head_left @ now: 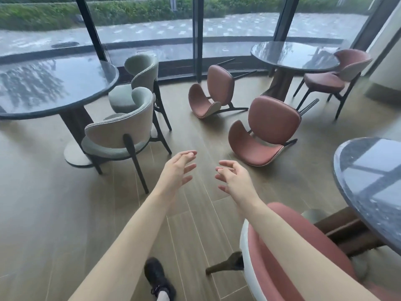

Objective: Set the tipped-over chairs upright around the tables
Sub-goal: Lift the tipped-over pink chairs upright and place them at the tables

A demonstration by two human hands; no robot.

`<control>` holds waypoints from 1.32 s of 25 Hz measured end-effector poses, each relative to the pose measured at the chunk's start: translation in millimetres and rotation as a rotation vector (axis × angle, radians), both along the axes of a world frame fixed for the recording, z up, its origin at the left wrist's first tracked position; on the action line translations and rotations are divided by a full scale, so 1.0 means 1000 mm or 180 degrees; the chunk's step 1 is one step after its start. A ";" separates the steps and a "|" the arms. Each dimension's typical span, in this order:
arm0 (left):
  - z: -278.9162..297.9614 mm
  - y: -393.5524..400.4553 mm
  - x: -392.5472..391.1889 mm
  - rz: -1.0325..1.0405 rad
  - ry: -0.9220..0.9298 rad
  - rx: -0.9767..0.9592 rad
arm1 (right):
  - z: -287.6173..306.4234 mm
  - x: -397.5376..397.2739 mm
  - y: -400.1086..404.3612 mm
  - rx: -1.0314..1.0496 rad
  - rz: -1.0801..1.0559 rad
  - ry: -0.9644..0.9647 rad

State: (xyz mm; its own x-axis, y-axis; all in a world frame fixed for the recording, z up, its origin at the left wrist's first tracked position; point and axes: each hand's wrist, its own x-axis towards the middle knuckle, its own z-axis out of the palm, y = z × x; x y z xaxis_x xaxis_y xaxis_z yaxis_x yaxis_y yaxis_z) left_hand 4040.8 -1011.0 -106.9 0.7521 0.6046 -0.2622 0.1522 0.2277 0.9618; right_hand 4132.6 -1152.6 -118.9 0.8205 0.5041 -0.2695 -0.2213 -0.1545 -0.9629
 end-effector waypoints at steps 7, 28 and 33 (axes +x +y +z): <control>-0.008 0.167 0.114 -0.0226 0.0064 -0.0160 | -0.003 0.096 0.154 0.0122 -0.0472 0.0221; -0.038 0.258 0.605 -0.1218 0.0313 -0.0751 | -0.038 0.504 0.198 0.0211 -0.2350 0.0641; -0.047 0.254 0.698 -0.1231 0.0186 -0.1134 | -0.043 0.591 0.193 0.0356 -0.2537 0.0883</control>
